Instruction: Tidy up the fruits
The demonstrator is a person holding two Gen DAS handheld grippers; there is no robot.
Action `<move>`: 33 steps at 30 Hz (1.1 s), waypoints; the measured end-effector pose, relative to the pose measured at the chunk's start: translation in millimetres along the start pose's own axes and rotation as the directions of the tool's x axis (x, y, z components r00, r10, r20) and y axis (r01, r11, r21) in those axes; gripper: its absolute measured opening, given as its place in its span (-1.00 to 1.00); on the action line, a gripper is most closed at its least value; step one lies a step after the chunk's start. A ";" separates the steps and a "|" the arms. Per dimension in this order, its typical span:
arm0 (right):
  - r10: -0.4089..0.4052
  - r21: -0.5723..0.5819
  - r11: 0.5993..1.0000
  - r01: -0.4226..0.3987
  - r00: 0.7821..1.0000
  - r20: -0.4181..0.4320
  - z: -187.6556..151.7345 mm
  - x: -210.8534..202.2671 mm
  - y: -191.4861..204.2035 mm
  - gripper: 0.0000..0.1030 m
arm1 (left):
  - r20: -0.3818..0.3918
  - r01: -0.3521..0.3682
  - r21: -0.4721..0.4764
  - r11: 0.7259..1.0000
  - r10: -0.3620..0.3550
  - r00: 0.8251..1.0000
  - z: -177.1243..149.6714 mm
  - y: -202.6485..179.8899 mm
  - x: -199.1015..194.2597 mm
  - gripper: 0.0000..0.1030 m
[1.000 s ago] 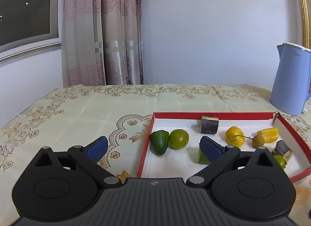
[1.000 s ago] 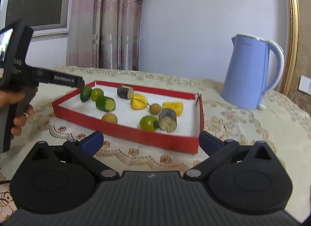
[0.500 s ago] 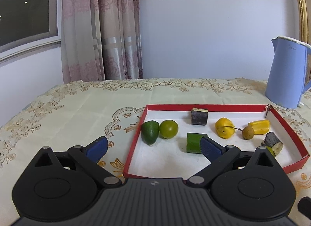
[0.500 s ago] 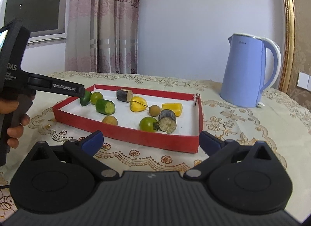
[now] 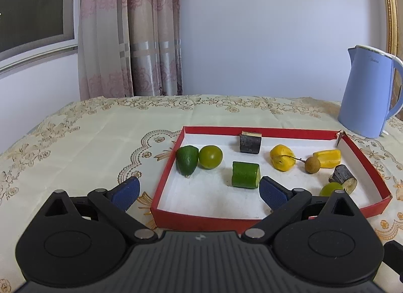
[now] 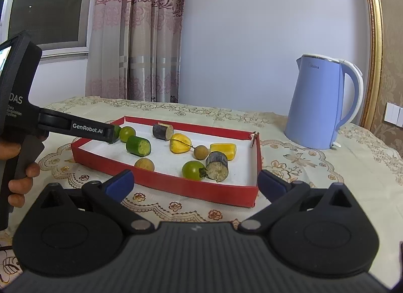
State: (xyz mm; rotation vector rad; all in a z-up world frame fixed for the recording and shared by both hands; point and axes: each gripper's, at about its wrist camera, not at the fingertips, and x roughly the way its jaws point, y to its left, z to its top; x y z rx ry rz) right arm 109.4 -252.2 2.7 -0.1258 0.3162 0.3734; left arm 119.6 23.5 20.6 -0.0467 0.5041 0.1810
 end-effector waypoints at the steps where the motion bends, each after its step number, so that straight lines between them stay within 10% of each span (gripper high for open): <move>1: 0.000 -0.002 1.000 0.000 1.000 0.001 0.4 -0.2 0.4 1.00 | 0.000 0.000 -0.001 1.000 0.000 1.000 -0.8 0.2 -0.3 0.98; 33: 0.002 -0.047 0.999 -0.003 1.000 -0.011 -2.4 3.3 8.8 1.00 | 0.005 0.008 0.022 1.000 -0.008 1.000 -6.6 -1.6 -3.2 1.00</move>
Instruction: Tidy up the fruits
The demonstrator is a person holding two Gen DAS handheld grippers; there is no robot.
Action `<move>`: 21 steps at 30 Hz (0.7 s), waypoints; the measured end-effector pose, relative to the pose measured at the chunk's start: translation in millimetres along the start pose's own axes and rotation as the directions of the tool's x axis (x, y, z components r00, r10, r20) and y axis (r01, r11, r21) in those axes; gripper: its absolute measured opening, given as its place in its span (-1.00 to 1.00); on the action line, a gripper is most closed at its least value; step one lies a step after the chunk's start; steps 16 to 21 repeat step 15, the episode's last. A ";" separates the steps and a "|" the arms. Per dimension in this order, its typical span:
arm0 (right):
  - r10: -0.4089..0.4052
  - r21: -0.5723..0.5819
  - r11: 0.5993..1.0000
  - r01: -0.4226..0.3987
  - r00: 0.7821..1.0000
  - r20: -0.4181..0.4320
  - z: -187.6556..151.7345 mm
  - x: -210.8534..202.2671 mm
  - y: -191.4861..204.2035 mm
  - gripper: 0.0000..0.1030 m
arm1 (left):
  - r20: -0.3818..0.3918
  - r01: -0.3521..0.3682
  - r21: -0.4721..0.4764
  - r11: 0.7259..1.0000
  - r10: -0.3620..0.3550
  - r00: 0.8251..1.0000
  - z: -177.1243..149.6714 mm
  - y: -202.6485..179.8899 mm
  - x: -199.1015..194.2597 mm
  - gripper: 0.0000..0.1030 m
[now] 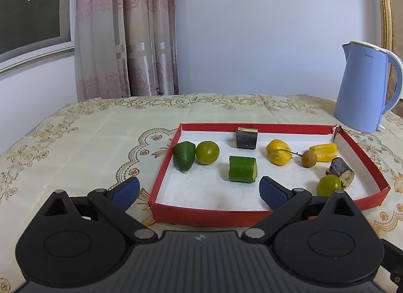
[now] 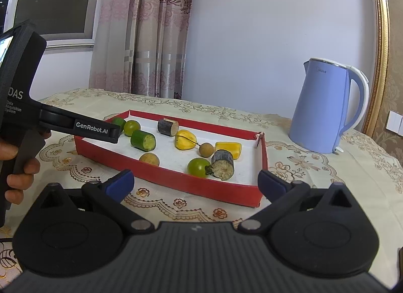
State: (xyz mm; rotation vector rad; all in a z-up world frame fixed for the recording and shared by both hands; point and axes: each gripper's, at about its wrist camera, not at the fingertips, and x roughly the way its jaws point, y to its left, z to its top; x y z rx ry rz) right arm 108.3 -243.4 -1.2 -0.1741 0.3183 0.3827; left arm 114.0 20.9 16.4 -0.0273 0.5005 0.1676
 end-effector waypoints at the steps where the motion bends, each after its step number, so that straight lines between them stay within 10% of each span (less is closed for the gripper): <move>1: 0.000 0.000 1.000 0.000 1.000 0.001 0.1 0.0 0.1 1.00 | 0.000 -0.006 0.000 1.000 0.006 1.000 -0.1 0.1 -0.1 1.00; 21: 0.002 -0.011 1.000 -0.002 1.000 -0.010 -1.6 1.4 2.3 1.00 | 0.042 -0.008 0.064 0.998 0.006 0.999 -3.1 -4.7 -4.0 1.00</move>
